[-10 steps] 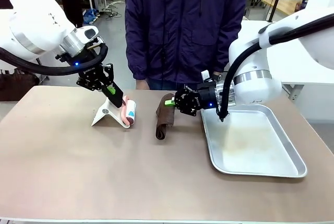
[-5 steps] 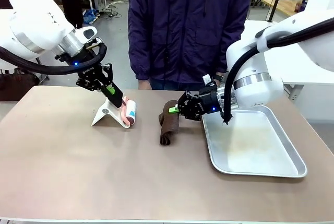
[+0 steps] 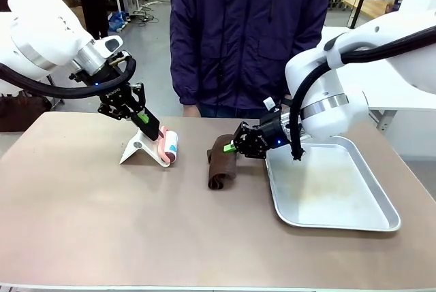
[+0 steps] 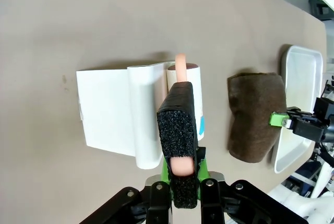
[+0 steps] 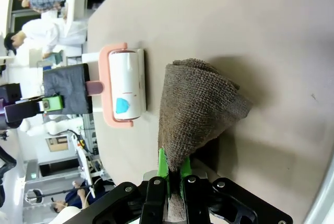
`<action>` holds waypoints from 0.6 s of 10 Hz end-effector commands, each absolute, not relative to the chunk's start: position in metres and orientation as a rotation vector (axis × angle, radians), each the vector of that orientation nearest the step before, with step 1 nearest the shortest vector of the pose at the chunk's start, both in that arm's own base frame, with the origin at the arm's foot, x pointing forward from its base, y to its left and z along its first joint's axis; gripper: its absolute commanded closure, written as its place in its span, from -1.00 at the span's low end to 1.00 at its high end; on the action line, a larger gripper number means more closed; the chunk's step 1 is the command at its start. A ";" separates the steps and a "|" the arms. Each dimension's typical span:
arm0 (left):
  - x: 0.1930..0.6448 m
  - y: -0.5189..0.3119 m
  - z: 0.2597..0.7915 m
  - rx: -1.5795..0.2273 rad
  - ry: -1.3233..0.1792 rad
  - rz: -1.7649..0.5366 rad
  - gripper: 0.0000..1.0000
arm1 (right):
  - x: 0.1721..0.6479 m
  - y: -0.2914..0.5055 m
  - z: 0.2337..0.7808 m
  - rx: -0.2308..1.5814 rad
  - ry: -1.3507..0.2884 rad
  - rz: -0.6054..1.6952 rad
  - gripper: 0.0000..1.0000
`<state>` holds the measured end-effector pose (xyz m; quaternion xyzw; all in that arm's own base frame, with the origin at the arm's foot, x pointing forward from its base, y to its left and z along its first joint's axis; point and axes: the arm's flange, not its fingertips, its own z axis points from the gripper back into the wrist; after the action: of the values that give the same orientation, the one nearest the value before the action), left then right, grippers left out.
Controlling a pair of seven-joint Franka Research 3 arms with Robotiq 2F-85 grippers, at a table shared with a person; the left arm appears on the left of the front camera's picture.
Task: Clean the surface of the table.
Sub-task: Return the Lint Roller and towel to their original positions.
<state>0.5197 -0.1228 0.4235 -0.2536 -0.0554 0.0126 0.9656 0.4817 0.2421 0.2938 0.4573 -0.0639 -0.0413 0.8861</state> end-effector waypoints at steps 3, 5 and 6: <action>0.519 -0.116 0.414 -0.516 -0.106 0.008 -0.40 | 0.482 0.247 0.298 0.922 -0.084 -0.113 -0.20; 0.519 -0.113 0.416 -0.513 -0.109 0.005 -1.00 | 0.483 0.247 0.296 0.920 -0.075 -0.120 -1.00; 0.517 -0.112 0.420 -0.514 -0.119 0.005 -1.00 | 0.483 0.247 0.294 0.919 -0.066 -0.120 -1.00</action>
<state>0.5203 -0.1181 0.4177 -0.2525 -0.0529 0.0113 0.9661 0.4808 0.2432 0.2910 0.4516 -0.0479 -0.0533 0.8894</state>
